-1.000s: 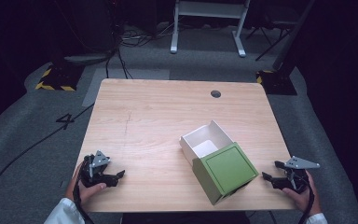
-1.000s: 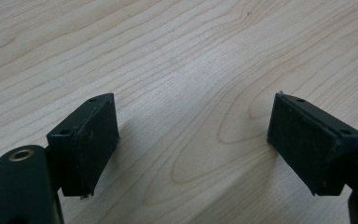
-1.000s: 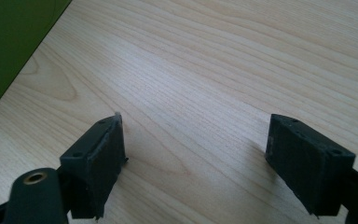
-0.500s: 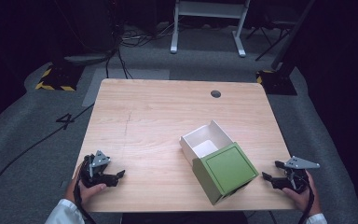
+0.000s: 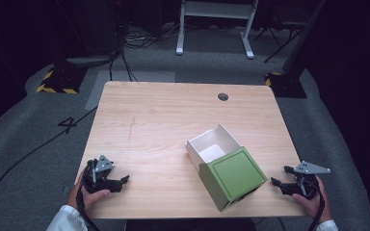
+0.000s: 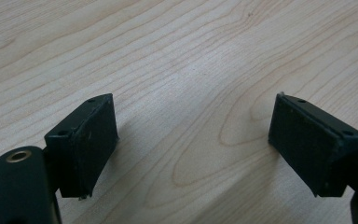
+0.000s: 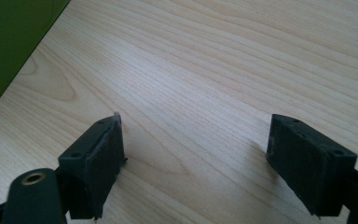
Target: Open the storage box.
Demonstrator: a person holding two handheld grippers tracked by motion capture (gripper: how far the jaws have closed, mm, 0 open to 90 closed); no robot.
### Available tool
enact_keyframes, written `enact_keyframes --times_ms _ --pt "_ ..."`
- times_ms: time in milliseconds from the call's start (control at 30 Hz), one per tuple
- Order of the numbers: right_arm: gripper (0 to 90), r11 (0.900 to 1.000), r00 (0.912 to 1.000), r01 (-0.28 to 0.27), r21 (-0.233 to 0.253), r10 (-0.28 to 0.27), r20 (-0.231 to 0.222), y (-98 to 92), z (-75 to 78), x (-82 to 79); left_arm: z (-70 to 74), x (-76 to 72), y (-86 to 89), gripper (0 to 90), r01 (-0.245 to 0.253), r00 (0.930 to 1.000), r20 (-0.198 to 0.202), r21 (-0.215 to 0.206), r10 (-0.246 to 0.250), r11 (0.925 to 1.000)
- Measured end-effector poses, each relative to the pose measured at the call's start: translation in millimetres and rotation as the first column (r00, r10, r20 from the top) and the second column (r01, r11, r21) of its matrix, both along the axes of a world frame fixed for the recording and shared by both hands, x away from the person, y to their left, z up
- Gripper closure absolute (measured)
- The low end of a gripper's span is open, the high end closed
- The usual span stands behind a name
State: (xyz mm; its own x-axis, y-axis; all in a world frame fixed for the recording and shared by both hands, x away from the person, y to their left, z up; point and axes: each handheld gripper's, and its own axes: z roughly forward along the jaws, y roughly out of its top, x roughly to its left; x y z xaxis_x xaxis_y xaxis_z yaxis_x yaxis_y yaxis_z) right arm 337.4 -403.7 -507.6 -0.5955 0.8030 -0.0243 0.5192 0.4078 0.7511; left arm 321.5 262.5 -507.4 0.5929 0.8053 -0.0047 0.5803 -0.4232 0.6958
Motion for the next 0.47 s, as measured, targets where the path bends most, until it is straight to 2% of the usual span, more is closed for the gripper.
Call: enact_keyframes --times_ms 467 --pt "18.9 1.0 1.0 0.0 0.002 0.0 -0.003 -0.2 -0.1 0.3 -0.1 0.2 0.4 15.7 0.005 1.0 0.0 -0.001 -0.005 1.0"
